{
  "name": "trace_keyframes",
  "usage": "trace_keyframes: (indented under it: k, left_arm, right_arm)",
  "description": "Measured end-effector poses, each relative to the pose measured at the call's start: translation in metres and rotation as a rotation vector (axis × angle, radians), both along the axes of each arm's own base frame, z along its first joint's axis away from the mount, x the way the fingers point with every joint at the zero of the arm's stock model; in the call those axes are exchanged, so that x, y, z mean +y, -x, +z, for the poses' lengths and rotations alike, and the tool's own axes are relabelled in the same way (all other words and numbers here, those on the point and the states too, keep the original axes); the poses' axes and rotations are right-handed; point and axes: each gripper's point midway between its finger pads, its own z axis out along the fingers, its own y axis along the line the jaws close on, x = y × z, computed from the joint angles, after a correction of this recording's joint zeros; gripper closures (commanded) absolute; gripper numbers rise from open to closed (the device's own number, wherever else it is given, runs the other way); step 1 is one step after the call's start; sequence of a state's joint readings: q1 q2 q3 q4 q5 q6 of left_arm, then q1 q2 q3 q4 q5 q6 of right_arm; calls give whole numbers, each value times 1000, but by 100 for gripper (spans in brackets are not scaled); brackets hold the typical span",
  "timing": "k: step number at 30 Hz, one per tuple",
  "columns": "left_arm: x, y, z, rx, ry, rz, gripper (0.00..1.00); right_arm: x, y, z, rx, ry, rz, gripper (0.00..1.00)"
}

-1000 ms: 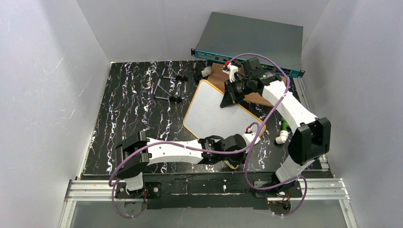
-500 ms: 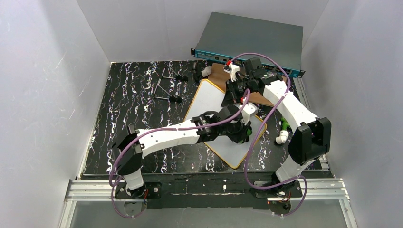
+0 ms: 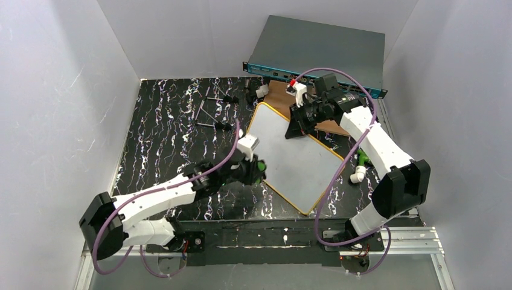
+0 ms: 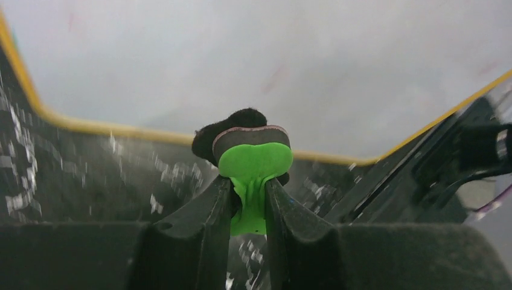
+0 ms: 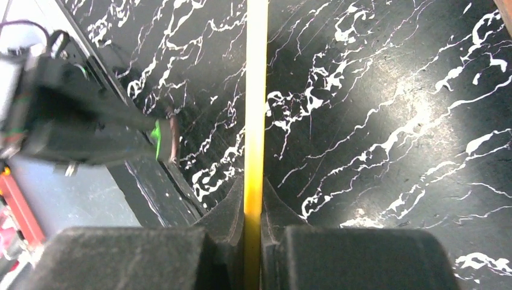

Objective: Erase the whiteboard
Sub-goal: Erase the whiteboard at the center of the board, then place the whiteboard eraser at the center of the board.

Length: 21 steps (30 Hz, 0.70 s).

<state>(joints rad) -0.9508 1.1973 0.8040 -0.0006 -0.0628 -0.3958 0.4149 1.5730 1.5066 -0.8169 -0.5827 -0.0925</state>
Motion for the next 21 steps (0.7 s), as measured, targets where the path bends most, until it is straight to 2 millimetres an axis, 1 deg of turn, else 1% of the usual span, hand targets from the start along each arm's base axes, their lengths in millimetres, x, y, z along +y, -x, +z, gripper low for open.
trace_keyframes:
  k: [4,6,8,9,12,15,18,21]
  left_arm:
    - [43,25,-68,133,-82,78,100]
    - [61,32,-94,185,-131,124,90]
    - [71,32,-107,213,-157,164,80]
    - [73,30,-109,219,-159,184,74]
    - [73,18,-112,224,-154,225,51]
    - [71,10,-113,232,-156,247,31]
    - [68,3,-108,227,-134,254,19]
    - [65,2,-101,224,-107,238,11]
  right_arm:
    - [-9,13,8,-43,8,67,99]
    - [-13,19,12,-69,15,99,99]
    - [-17,25,15,-92,21,126,99]
    - [-19,28,17,-107,23,143,99]
    - [-25,37,24,-148,28,187,99]
    - [-33,42,30,-191,32,214,99]
    - [-40,48,34,-228,32,231,99]
    - [-45,53,35,-241,37,244,99]
